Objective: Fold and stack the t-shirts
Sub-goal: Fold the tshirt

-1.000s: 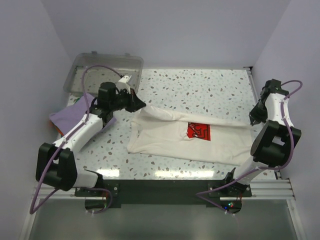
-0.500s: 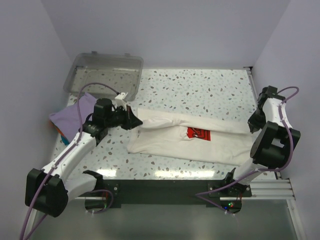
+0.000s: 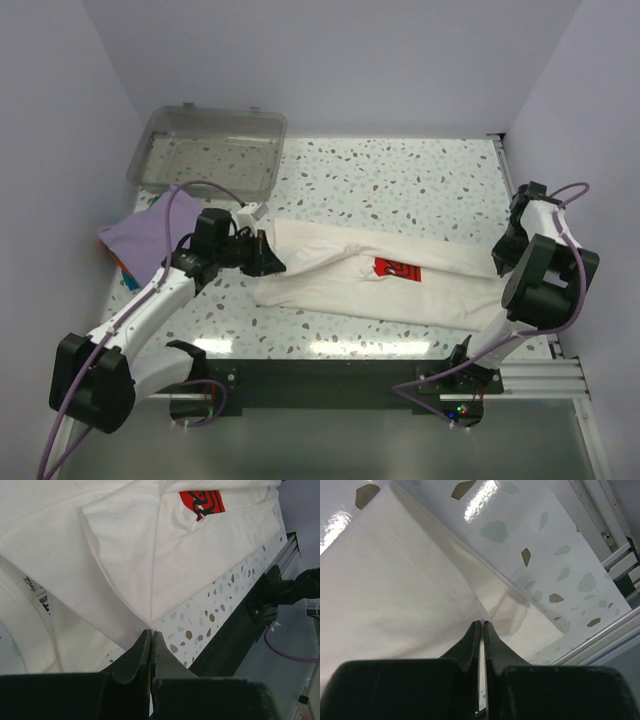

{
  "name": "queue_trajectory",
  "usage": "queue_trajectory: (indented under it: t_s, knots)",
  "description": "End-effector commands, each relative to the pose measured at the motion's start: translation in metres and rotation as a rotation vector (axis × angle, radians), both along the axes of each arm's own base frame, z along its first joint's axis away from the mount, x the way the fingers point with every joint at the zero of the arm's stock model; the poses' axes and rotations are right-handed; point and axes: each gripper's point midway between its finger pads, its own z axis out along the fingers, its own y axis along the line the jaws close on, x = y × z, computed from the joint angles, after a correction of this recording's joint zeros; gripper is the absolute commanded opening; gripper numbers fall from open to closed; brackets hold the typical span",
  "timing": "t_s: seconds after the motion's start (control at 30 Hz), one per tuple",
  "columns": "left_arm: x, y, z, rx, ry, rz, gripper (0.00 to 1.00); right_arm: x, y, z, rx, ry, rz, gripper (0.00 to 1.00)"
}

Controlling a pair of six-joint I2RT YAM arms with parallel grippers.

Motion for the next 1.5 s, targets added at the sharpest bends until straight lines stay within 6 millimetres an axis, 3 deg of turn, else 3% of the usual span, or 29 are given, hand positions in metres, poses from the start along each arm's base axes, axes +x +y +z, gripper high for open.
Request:
queue_trajectory:
  t_s: [0.0, 0.5, 0.53, 0.57, 0.63, 0.67, 0.73, 0.77, 0.8, 0.9, 0.93, 0.97, 1.03, 1.1, 1.13, 1.17, 1.23, 1.27, 1.33, 1.47]
  knots:
    - [-0.022, -0.007, -0.008, -0.019, 0.076, -0.065, 0.0, -0.004, -0.01, -0.003, -0.051, 0.022, -0.028, 0.0]
    - [-0.052, -0.006, -0.05, 0.1, 0.224, -0.105, 0.02, -0.025, -0.009, -0.02, -0.067, 0.111, -0.058, 0.0]
    - [-0.053, -0.005, -0.052, 0.104, 0.231, -0.106, 0.07, -0.025, -0.01, -0.02, -0.074, 0.115, -0.06, 0.0]
    - [-0.057, -0.005, -0.054, 0.115, 0.247, -0.116, 0.21, -0.026, -0.01, -0.02, -0.074, 0.119, -0.061, 0.0]
    - [-0.058, -0.005, -0.052, 0.118, 0.253, -0.124, 0.38, -0.026, -0.01, -0.02, -0.074, 0.123, -0.062, 0.0]
    - [-0.062, -0.007, -0.047, 0.105, 0.249, -0.143, 0.46, -0.023, -0.011, -0.018, -0.076, 0.114, -0.064, 0.14]
    - [-0.062, -0.008, -0.039, 0.092, 0.233, -0.15, 0.5, -0.021, -0.012, -0.014, -0.08, 0.108, -0.066, 0.32]
    - [-0.062, -0.008, -0.034, 0.084, 0.224, -0.149, 0.52, -0.019, -0.014, -0.01, -0.085, 0.094, -0.07, 0.47]
    - [-0.062, -0.008, -0.03, 0.083, 0.216, -0.149, 0.53, -0.013, -0.016, -0.004, -0.094, 0.072, -0.07, 0.51]
    - [-0.046, -0.008, -0.02, 0.099, 0.177, -0.102, 0.55, 0.001, -0.017, 0.015, -0.1, -0.004, -0.068, 0.57]
    - [-0.034, -0.01, -0.011, 0.1, 0.143, -0.085, 0.56, 0.005, -0.016, 0.021, -0.096, -0.033, -0.066, 0.58]
    - [-0.023, -0.008, -0.015, 0.124, 0.143, -0.053, 0.56, 0.012, -0.016, 0.028, -0.095, -0.07, -0.065, 0.59]
    - [0.005, -0.011, -0.002, 0.135, 0.085, -0.004, 0.56, 0.028, -0.006, 0.041, -0.059, -0.171, -0.046, 0.62]
    - [0.028, -0.011, -0.007, 0.164, 0.091, 0.036, 0.56, 0.047, 0.013, 0.053, -0.005, -0.278, -0.004, 0.64]
    - [0.049, -0.013, 0.004, 0.169, 0.04, 0.069, 0.56, 0.054, 0.021, 0.054, 0.018, -0.306, 0.011, 0.64]
    - [0.061, -0.013, -0.004, 0.187, 0.058, 0.091, 0.57, 0.059, 0.031, 0.053, 0.045, -0.325, 0.03, 0.64]
    - [0.087, -0.018, 0.004, 0.176, 0.025, 0.128, 0.57, 0.074, 0.059, 0.05, 0.097, -0.35, 0.099, 0.64]
    - [0.098, -0.016, -0.006, 0.188, 0.053, 0.155, 0.57, 0.077, 0.068, 0.045, 0.108, -0.342, 0.119, 0.64]
    - [0.12, -0.022, -0.003, 0.158, 0.03, 0.181, 0.57, 0.082, 0.09, 0.033, 0.157, -0.327, 0.158, 0.64]
    - [0.137, -0.036, -0.029, 0.099, 0.117, 0.195, 0.57, 0.065, 0.103, 0.003, 0.219, -0.256, 0.136, 0.64]
